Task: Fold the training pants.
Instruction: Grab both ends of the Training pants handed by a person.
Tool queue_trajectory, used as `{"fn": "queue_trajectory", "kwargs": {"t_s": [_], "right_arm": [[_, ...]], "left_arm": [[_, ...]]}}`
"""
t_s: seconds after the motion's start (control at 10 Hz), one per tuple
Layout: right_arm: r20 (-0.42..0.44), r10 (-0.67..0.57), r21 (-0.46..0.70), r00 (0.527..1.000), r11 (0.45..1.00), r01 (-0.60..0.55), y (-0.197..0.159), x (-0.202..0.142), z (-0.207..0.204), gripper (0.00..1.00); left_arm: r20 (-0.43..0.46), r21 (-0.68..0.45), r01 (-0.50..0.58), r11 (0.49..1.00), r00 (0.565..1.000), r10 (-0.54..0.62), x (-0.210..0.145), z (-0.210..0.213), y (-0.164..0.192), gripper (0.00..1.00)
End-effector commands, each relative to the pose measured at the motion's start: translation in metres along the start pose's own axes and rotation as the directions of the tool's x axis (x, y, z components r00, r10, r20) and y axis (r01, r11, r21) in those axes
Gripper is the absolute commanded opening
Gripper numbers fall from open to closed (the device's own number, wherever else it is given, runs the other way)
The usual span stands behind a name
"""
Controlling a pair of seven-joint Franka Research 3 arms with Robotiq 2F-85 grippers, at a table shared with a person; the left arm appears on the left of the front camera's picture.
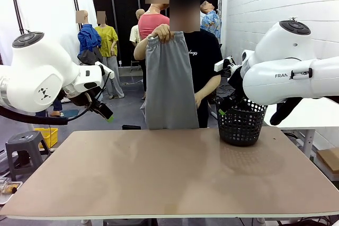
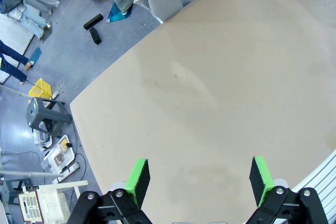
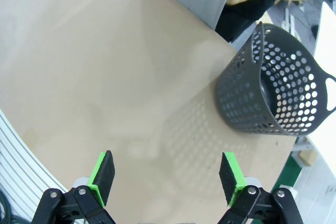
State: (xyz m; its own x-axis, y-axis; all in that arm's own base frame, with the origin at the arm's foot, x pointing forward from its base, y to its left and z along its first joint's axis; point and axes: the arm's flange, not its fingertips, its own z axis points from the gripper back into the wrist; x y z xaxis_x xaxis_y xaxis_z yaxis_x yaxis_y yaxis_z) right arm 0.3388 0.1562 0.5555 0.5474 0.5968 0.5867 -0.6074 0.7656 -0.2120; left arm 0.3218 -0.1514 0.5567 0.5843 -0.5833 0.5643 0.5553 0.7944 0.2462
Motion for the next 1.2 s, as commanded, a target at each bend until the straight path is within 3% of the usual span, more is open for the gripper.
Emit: {"fn": "queue_trajectory", "kwargs": {"t_s": [0.0,1.1], "right_arm": [[-0.001,-0.003,-0.002,1.0,1.0,0.003,-0.0011,0.0008,-0.0002,1.0],[-0.001,-0.003,-0.002,1.0,1.0,0.003,-0.0011,0.0008,-0.0002,1.0]], "left_arm": [[0.0,-0.002,0.001,1.0,1.0,-0.001,0.0031,0.0002,0.0009,1.0],[0.0,-0.002,0.001,1.0,1.0,-0.001,0.0031,0.0002,0.0009,1.0]]}}
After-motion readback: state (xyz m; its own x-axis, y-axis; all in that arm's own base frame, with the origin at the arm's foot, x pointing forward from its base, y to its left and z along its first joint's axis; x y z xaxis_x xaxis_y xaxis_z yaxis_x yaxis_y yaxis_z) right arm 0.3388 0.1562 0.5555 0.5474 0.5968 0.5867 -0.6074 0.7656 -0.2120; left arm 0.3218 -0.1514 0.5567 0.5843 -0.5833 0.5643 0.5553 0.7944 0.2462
